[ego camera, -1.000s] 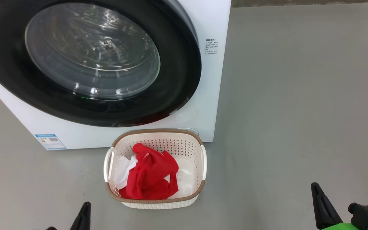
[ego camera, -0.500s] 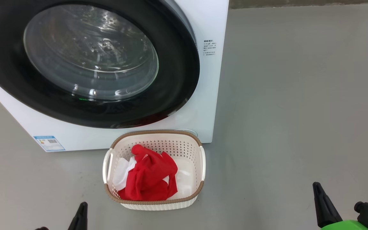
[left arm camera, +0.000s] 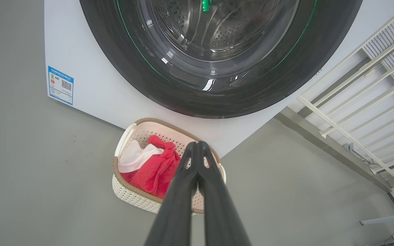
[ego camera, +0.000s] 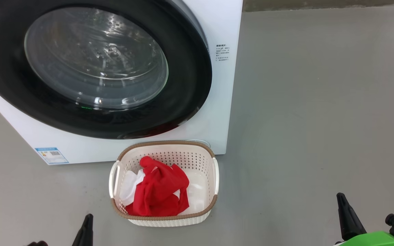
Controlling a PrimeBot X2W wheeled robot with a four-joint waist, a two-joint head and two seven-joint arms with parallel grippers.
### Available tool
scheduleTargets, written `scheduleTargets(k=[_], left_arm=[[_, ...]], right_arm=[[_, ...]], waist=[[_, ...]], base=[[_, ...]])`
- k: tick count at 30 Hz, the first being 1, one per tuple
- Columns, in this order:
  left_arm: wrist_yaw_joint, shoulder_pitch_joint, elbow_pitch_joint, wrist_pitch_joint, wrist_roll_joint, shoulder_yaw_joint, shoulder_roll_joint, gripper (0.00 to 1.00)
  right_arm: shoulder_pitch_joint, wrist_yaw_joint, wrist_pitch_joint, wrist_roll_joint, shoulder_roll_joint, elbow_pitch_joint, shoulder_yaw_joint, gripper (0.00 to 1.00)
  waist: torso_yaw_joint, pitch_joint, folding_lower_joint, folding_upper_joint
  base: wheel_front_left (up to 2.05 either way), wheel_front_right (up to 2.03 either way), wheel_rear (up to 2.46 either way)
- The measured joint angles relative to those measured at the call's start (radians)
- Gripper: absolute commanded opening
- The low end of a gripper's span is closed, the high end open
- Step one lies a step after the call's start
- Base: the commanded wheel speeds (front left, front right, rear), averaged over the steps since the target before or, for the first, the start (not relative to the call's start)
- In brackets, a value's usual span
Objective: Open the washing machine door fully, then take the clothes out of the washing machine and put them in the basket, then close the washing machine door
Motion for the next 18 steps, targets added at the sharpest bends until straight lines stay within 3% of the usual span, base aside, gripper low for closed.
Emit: scheduleTargets(k=[18], left_arm=[[0.000, -0.013, -0.006, 0.047, -0.172, 0.015, -0.006, 0.00]], right_arm=[[-0.022, 0.000, 0.051, 0.178, -0.008, -0.006, -0.002, 0.00]], waist=[[-0.007, -0.008, 0.0000, 0.0000]], base=[[0.00, 0.00, 0.00]])
